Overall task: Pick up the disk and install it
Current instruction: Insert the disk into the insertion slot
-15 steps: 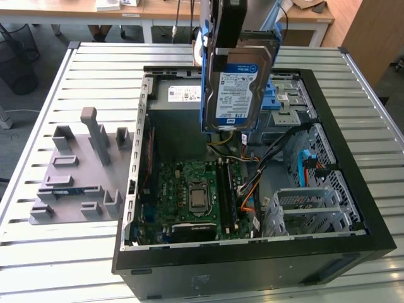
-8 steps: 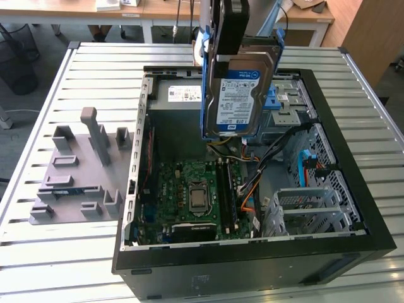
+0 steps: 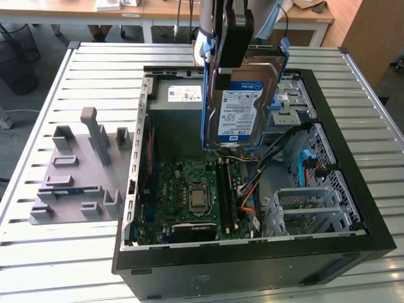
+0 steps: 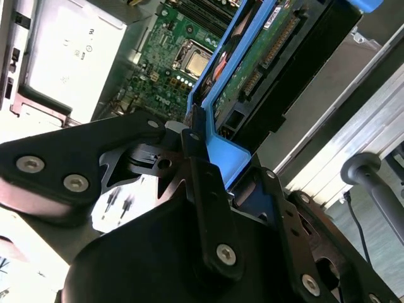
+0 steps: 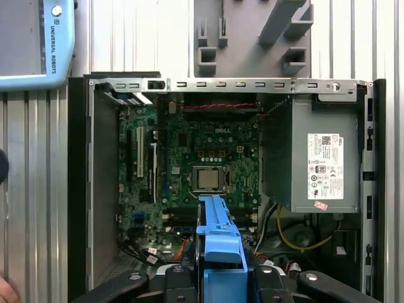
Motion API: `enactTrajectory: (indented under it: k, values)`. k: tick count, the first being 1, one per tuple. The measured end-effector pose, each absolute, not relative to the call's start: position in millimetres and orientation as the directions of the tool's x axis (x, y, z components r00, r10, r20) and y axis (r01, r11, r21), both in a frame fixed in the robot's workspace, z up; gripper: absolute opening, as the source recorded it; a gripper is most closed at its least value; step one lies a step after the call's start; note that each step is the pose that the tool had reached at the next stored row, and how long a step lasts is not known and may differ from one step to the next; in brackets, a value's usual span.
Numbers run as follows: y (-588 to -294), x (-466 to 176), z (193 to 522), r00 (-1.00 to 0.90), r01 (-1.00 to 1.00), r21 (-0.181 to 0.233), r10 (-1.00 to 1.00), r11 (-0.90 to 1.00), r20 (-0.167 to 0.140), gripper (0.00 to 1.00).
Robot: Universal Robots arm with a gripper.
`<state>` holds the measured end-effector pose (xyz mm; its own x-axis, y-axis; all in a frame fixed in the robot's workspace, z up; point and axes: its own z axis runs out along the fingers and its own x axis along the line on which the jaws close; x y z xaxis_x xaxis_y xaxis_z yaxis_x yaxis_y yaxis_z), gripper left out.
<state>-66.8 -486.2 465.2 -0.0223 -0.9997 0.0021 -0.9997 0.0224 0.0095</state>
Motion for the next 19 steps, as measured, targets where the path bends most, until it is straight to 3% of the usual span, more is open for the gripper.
enactTrajectory:
  k: [19]
  values:
    - [-495.6, -66.8, 465.1, -0.022, -1.0, 0.009, -1.0, 0.022, 0.002, 0.36]
